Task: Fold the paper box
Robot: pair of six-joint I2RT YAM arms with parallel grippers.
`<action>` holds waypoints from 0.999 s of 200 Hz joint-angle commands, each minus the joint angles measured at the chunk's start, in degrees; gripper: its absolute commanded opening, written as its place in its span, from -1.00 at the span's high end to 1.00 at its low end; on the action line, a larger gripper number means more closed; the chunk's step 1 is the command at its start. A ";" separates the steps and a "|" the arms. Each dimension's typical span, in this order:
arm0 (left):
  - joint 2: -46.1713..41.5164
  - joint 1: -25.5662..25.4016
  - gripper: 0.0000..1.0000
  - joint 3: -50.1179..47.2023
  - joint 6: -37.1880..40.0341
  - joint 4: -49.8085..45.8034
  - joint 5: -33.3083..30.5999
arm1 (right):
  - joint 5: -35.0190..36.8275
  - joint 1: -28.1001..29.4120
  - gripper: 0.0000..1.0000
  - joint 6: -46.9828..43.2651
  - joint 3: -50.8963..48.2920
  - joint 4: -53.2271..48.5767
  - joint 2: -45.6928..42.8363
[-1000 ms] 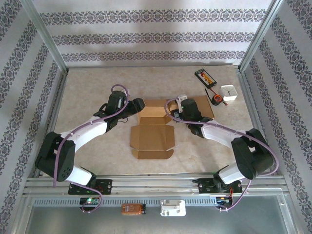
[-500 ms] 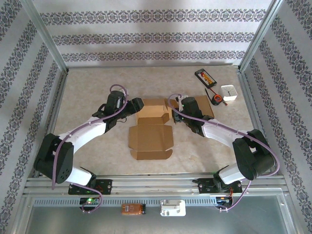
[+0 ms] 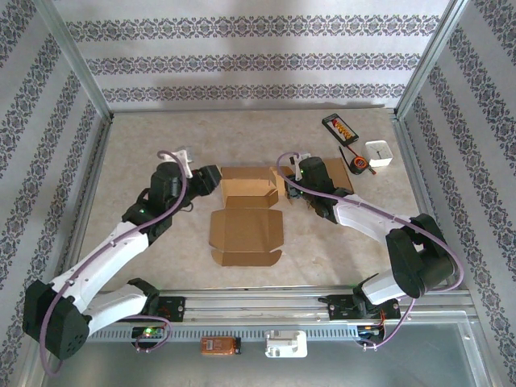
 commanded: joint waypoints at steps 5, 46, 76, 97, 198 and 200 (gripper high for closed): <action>2.92 -9.01 0.20 -1.90 -1.19 -0.68 -1.91 | 1.60 1.08 0.66 -2.15 0.92 -0.18 0.06; 10.52 -18.67 0.20 -4.04 -1.64 5.37 -6.76 | 4.06 1.13 0.37 -3.34 -0.50 0.61 1.75; 15.86 -22.53 0.20 -4.08 1.72 7.55 -9.60 | 4.15 1.41 0.43 -3.10 -1.36 1.58 3.98; 19.74 -24.29 0.29 -3.93 4.49 8.26 -11.60 | 4.05 1.74 0.52 -2.26 -1.44 1.28 4.11; 35.18 -25.21 0.81 -0.01 3.04 13.48 -8.89 | 6.02 4.64 0.82 3.63 2.08 -4.32 2.56; 35.34 -25.19 0.81 0.16 3.08 13.38 -8.81 | 6.01 4.66 0.82 3.72 2.29 -4.62 2.44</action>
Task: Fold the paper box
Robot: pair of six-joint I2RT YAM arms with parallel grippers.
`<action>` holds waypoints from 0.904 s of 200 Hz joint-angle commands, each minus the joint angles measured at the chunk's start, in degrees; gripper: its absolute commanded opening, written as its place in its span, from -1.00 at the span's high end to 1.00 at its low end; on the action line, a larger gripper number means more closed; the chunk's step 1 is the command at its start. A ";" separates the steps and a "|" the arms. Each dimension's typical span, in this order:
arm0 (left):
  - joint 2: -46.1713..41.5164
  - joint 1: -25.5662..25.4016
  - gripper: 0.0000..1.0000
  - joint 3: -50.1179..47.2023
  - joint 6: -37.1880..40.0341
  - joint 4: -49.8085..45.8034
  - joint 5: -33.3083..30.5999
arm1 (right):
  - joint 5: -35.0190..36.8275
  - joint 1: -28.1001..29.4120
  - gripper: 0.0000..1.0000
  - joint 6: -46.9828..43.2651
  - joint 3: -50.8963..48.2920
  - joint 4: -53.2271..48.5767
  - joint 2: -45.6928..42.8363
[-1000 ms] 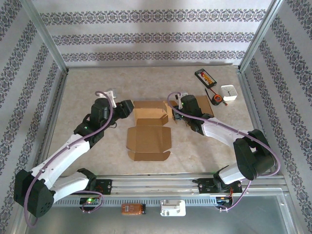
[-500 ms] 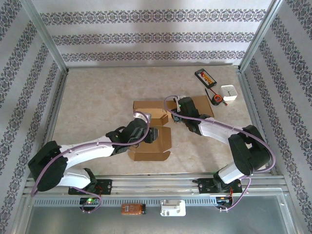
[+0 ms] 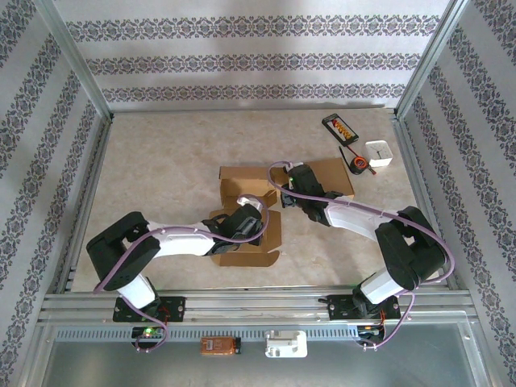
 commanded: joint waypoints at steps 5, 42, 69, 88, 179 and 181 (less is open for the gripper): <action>1.91 -0.79 0.81 2.42 0.13 3.66 1.02 | 0.71 0.86 0.82 2.49 3.15 -3.32 -1.59; 5.39 -0.79 0.85 2.91 -0.05 5.41 2.30 | 0.19 1.15 0.75 3.43 6.69 -8.89 -1.73; 8.06 -0.54 0.93 2.46 -0.68 6.33 2.14 | -1.73 1.28 0.74 4.34 7.77 -10.37 -1.78; 8.76 -0.10 0.96 1.78 -1.19 7.77 2.08 | -2.37 1.39 0.73 6.74 9.08 -12.52 -1.43; 10.80 1.56 0.98 1.81 -2.52 12.22 2.60 | -2.36 6.09 0.68 22.73 9.73 -18.63 -0.04; 10.84 1.57 0.98 1.93 -2.53 12.26 2.60 | -1.97 6.34 0.68 22.87 9.53 -18.36 -0.10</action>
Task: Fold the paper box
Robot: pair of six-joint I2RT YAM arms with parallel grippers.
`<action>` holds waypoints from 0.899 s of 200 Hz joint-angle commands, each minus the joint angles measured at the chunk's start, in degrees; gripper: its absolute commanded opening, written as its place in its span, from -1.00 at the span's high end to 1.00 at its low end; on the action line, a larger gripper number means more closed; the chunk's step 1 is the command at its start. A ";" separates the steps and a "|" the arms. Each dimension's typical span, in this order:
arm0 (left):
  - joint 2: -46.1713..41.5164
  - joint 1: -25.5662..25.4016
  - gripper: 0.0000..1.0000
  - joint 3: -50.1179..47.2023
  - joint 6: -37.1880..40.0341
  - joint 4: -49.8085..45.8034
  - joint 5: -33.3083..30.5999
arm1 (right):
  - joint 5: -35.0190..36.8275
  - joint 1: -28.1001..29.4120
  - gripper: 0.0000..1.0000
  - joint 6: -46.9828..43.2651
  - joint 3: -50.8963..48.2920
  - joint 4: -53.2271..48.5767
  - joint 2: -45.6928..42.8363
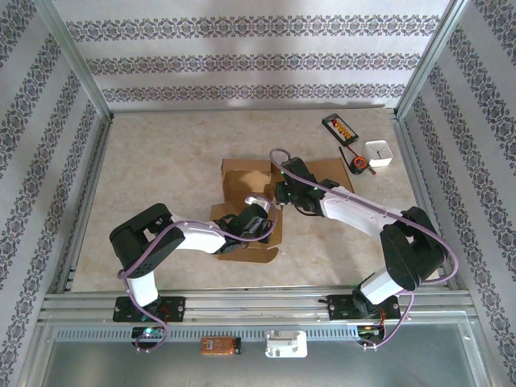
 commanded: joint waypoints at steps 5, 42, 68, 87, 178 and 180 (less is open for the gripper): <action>1.59 1.10 0.98 0.01 -1.18 0.96 0.13 | 1.68 3.57 0.68 5.58 -1.33 0.86 -0.41; 1.26 1.64 0.98 -0.14 -1.59 1.98 0.14 | 10.56 6.62 0.68 5.59 -7.39 5.33 -1.47; -0.40 1.74 0.83 -1.71 -2.19 3.21 -1.09 | 14.30 7.65 0.69 4.41 -11.53 8.75 -2.48; -2.46 1.74 0.66 -3.15 -2.70 4.79 -2.23 | 15.16 8.45 0.69 3.88 -12.86 9.66 -2.97; -28.82 2.15 0.16 -8.88 -2.97 -6.16 -19.76 | 16.01 9.24 0.70 2.48 -12.45 10.84 -3.75; -29.77 2.17 0.16 -8.68 -2.42 -6.74 -20.53 | 15.94 9.27 0.70 2.44 -12.38 10.78 -3.66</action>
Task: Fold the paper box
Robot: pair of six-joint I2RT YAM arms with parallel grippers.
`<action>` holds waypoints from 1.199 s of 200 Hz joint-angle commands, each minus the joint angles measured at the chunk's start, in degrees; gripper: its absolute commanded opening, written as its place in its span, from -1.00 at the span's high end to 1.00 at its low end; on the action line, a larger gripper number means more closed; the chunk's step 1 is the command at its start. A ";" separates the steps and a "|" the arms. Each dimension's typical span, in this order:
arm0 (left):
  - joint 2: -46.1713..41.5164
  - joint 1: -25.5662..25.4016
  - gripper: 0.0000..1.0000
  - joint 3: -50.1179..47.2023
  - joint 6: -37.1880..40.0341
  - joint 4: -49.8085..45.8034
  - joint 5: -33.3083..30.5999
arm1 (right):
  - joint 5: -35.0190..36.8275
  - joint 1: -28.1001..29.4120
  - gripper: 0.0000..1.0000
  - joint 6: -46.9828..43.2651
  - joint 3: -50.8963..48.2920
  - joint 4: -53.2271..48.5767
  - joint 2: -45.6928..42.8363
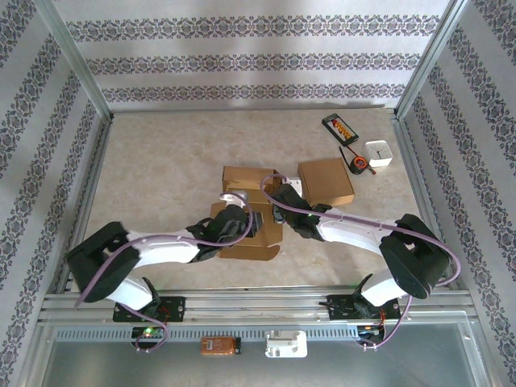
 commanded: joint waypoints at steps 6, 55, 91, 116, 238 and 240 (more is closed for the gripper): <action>-11.59 1.22 0.15 2.04 3.43 -8.95 -12.88 | 1.58 0.76 0.70 -1.36 -0.14 0.67 -0.40; -21.20 19.27 -0.04 6.05 2.21 -15.52 -1.06 | 1.16 1.26 0.70 -1.35 0.20 1.31 0.84; -15.06 28.19 -0.27 11.47 -0.43 -18.08 14.99 | 1.60 1.67 0.70 -1.76 0.90 1.35 1.47; -11.60 30.21 -0.31 10.79 -5.07 -13.96 20.40 | 1.43 1.80 0.70 -1.92 1.23 1.31 1.95; -2.65 27.82 -0.05 6.69 -13.35 -1.93 30.54 | -2.35 2.00 0.65 -1.30 5.47 1.15 3.99; -2.57 27.71 -0.05 6.72 -13.39 -1.86 30.49 | -2.46 1.99 0.65 -1.18 5.69 1.14 4.11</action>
